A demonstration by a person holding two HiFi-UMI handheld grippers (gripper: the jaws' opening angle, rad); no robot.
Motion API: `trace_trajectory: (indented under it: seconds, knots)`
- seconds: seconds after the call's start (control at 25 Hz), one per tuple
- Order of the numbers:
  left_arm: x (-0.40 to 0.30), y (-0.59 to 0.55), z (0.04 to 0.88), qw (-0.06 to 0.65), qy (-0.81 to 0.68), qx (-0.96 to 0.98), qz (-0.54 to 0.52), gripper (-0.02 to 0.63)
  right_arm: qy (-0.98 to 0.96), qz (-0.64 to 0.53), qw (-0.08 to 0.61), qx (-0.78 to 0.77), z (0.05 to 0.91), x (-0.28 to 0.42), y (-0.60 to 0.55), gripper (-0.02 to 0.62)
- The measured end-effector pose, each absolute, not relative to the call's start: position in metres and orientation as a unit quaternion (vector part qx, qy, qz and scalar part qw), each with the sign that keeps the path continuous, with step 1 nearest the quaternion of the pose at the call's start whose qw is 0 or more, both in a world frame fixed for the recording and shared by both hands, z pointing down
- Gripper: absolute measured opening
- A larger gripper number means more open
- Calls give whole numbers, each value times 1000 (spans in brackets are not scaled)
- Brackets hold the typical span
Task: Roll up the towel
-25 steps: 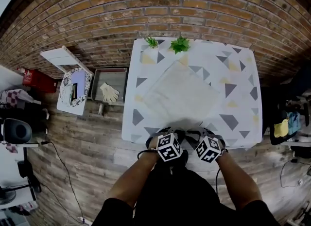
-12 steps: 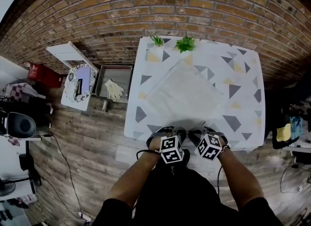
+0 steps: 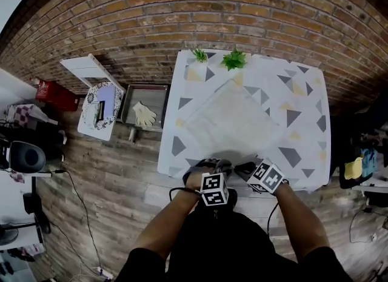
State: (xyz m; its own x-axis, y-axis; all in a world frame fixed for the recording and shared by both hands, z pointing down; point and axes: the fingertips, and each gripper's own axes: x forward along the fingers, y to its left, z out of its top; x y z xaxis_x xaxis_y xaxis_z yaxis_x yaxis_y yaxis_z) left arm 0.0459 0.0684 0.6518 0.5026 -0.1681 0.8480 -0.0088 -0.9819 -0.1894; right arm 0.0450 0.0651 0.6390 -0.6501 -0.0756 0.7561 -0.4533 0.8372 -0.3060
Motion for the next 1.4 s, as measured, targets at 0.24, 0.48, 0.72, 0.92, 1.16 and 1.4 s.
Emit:
trace_trajectory:
  seconds: [0.24, 0.48, 0.72, 0.92, 1.16, 1.4]
  knots:
    - [43, 63, 650, 43, 31, -872, -486, 34, -875, 218, 401, 162, 629, 41, 57, 37]
    - [35, 63, 649, -17, -8, -883, -469, 32, -862, 83, 470, 169, 626, 29, 63, 95]
    - [30, 58, 649, -6, -29, -886, -462, 32, -829, -10, 520, 206, 629, 21, 53, 73]
    - [25, 58, 656, -9, -39, -882, -470, 32, -824, -27, 538, 178, 639, 17, 54, 41]
    - [22, 43, 655, -16, -16, -881, -473, 34, -826, -39, 541, 150, 643, 14, 44, 41]
    - [16, 32, 648, 81, 19, -870, -487, 71, -837, 9, 528, 140, 649, 17, 34, 35]
